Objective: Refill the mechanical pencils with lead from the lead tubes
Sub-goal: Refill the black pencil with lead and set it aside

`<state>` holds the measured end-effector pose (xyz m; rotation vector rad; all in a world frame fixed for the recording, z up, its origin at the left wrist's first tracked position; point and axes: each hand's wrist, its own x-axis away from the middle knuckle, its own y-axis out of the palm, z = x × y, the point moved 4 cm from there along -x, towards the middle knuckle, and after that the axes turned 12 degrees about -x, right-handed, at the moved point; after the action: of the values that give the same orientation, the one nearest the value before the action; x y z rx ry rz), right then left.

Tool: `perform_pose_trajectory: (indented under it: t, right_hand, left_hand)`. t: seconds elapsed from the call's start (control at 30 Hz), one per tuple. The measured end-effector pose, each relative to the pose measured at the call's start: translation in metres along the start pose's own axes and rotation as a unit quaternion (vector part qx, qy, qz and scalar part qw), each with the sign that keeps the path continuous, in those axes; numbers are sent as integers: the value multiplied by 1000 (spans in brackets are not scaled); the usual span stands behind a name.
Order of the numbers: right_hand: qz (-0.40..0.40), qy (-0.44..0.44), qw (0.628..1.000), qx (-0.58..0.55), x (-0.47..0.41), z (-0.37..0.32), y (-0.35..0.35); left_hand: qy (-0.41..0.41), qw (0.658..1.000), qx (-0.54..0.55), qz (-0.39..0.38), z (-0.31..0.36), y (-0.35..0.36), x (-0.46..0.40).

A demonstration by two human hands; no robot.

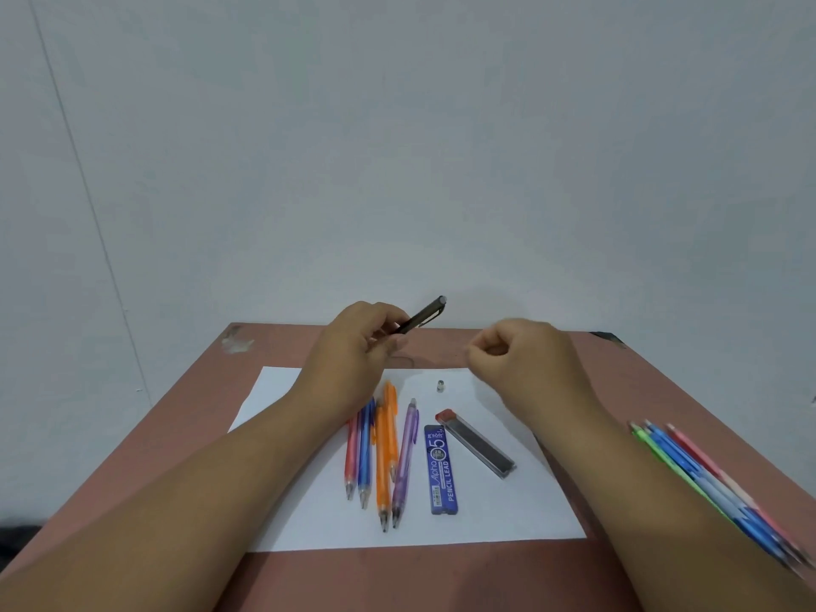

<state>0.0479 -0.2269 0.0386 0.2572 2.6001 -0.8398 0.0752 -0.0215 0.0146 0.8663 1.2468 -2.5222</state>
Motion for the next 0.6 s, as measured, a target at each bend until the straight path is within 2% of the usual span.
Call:
perform_pose_trajectory:
  t: [0.1,0.2,0.6]
  right_hand:
    - [63,-23,994,-86,2,-7,-9]
    - [84,-47,983,-157,6,-12,-11]
    - [82,-105,969,-210,12,-21,-11]
  left_hand:
    - [3,1000,-2,4,-2,0,0]
    - [13,1000,-8,11,-2,-1,0]
    - [28,999,-24,14,3,-3,0]
